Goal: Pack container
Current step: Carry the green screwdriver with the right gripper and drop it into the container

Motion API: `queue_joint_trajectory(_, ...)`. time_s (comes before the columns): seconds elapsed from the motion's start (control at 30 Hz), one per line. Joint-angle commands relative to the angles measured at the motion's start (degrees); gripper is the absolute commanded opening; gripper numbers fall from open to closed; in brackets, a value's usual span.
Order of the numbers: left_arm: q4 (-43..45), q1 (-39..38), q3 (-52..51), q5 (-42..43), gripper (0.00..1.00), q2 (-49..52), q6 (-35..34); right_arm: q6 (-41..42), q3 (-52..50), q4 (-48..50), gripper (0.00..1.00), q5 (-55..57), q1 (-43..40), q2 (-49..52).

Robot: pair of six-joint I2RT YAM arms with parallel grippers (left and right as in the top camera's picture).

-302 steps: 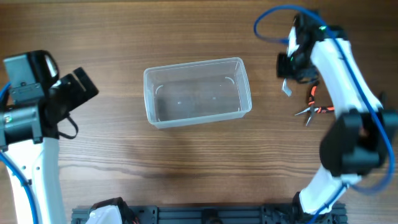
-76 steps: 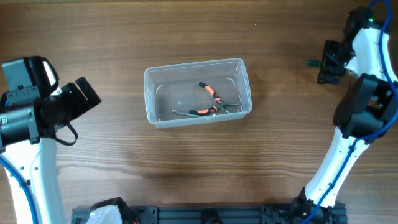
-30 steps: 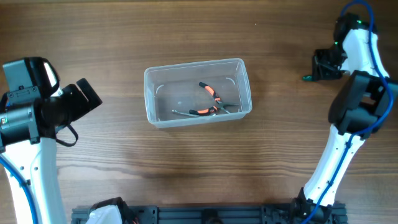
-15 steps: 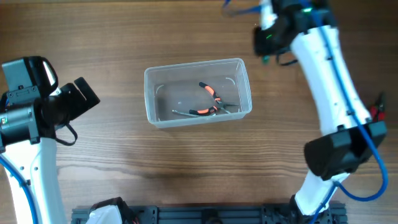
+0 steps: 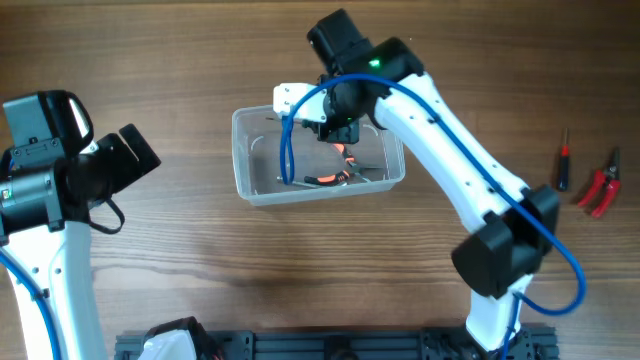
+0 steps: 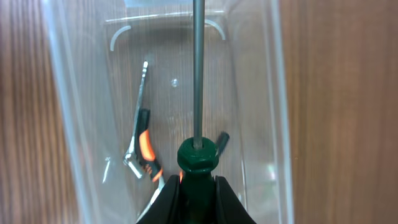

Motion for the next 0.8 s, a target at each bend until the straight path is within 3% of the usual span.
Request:
queue_joint_trajectory(0.0,0.68,0.22,0.61,-0.55,1.0,0.2,0.11,-1.79,-1.14,2.01,0.04,-2.27,-0.17,6.54)
queue_joint_trajectory(0.3,0.63,0.22,0.61,-0.55,1.0,0.2,0.11,-1.7,-1.22,4.87,0.06,-2.27,-0.17,15.3)
queue_joint_trajectory(0.33,0.66,0.22,0.61,-0.55,1.0,0.2,0.11,-1.57,-1.22,4.81,0.08,-2.32,-0.17,15.85)
queue_joint_trajectory(0.43,0.7,0.22,0.61,-0.55,1.0,0.2,0.11,3.17,-1.22,5.9,0.33,-2.71,-0.11,15.91)
queue_joint_trajectory(0.47,0.7,0.22,0.61,-0.55,1.0,0.2,0.11,5.33,-1.22,6.51,0.37,-2.69,-0.11,15.76)
queue_joint_trajectory(0.67,0.68,0.22,0.61,-0.55,1.0,0.2,0.11,17.46,2.43,7.17,0.43,-2.23,-0.2,12.83)
queue_joint_trajectory(0.77,0.7,0.22,0.61,-0.55,1.0,0.2,0.11,24.79,5.22,6.97,0.47,2.47,-1.25,5.53)
